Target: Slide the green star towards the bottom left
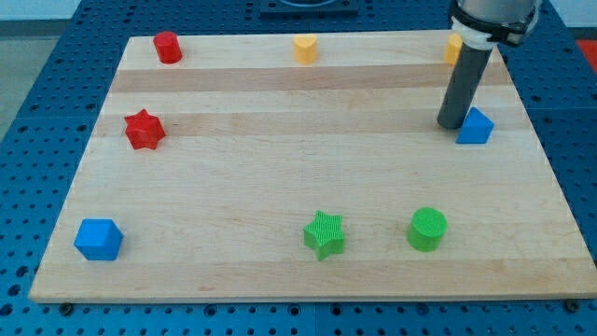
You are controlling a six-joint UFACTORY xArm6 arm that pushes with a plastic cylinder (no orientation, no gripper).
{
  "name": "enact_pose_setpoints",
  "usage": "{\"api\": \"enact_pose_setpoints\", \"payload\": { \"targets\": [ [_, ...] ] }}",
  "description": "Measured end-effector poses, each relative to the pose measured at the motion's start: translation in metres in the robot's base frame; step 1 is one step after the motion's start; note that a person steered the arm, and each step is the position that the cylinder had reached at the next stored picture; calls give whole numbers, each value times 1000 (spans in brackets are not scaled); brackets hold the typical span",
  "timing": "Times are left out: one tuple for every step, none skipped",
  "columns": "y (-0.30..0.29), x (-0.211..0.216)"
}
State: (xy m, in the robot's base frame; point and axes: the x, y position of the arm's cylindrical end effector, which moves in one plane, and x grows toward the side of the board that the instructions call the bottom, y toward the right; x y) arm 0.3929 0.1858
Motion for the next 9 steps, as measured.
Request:
{"api": "enact_pose_setpoints", "payload": {
  "targets": [
    [-16, 0],
    [-53, 8],
    [-96, 29],
    [-142, 59],
    [-184, 76],
    [-205, 79],
    [-228, 93],
    [-246, 112],
    [-248, 140]
  ]
}}
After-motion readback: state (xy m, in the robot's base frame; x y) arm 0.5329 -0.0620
